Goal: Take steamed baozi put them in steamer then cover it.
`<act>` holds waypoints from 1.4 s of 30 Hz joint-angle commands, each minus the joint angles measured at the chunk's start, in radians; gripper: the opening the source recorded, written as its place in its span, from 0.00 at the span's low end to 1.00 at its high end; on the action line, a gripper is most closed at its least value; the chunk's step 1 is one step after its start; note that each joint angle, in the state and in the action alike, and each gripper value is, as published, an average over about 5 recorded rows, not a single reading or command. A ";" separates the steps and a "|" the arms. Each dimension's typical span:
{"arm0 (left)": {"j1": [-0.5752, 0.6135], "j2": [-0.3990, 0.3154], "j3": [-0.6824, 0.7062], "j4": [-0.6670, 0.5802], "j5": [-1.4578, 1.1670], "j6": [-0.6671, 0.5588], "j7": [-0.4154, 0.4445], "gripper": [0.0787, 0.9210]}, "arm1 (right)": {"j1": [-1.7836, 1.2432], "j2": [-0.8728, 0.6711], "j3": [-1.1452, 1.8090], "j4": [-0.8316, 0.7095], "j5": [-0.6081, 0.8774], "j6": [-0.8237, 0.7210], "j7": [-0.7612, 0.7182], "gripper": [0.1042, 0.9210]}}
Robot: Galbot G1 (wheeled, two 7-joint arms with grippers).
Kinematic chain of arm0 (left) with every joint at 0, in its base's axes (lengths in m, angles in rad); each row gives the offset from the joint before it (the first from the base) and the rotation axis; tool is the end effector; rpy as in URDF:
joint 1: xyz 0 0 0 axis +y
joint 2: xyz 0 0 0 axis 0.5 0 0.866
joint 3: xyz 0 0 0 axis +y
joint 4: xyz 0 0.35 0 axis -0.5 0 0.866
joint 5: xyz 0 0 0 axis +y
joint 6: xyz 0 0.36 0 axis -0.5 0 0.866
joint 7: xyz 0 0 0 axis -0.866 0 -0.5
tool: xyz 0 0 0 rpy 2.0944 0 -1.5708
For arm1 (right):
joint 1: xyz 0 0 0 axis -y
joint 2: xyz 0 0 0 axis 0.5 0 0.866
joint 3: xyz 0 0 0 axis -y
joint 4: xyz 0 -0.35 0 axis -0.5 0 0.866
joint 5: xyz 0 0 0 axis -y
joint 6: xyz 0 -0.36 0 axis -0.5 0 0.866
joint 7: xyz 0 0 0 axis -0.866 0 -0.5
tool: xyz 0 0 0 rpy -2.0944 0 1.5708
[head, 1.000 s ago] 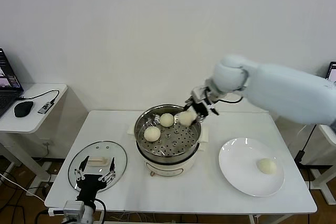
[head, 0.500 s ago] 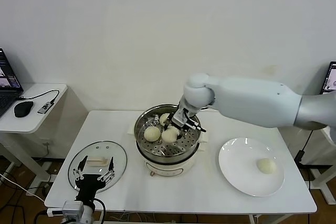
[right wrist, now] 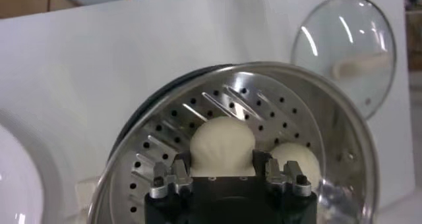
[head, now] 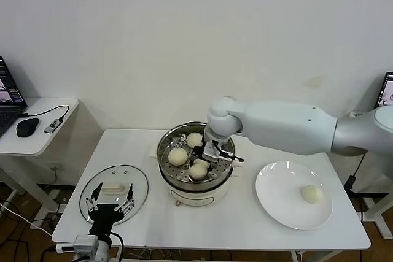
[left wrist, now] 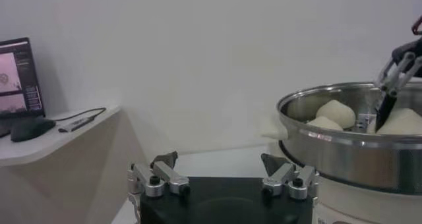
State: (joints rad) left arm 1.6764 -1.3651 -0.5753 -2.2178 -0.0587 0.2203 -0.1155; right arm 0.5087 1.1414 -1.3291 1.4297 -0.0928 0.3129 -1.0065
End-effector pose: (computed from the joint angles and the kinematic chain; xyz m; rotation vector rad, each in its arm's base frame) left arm 0.1571 0.0417 -0.2716 0.0720 -2.9414 -0.2319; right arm 0.5053 0.1445 -0.1067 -2.1223 0.5341 -2.2382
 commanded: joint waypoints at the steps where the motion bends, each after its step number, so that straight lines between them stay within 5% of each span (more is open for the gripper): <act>1: -0.002 -0.001 0.001 0.005 0.001 0.000 0.000 0.88 | -0.015 0.014 -0.008 -0.004 -0.038 0.057 0.000 0.58; 14: -0.001 0.002 -0.003 0.000 -0.001 -0.002 0.000 0.88 | 0.059 -0.050 0.048 0.012 -0.013 0.026 0.003 0.87; 28: -0.002 0.024 0.002 -0.002 0.001 -0.007 0.001 0.88 | 0.146 -0.492 0.106 0.153 0.152 -0.636 -0.001 0.88; 35: -0.005 0.035 0.016 0.001 0.002 -0.010 0.001 0.88 | -0.093 -0.740 0.241 0.204 0.091 -0.663 -0.003 0.88; 42: -0.003 0.044 0.018 0.005 0.005 -0.009 0.002 0.88 | -0.640 -0.845 0.701 0.152 -0.026 -0.610 -0.017 0.88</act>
State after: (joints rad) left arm 1.6713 -1.3252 -0.5577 -2.2153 -0.0551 0.2107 -0.1144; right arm 0.3977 0.5412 -1.0624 1.5790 -0.0340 -0.2137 -1.0173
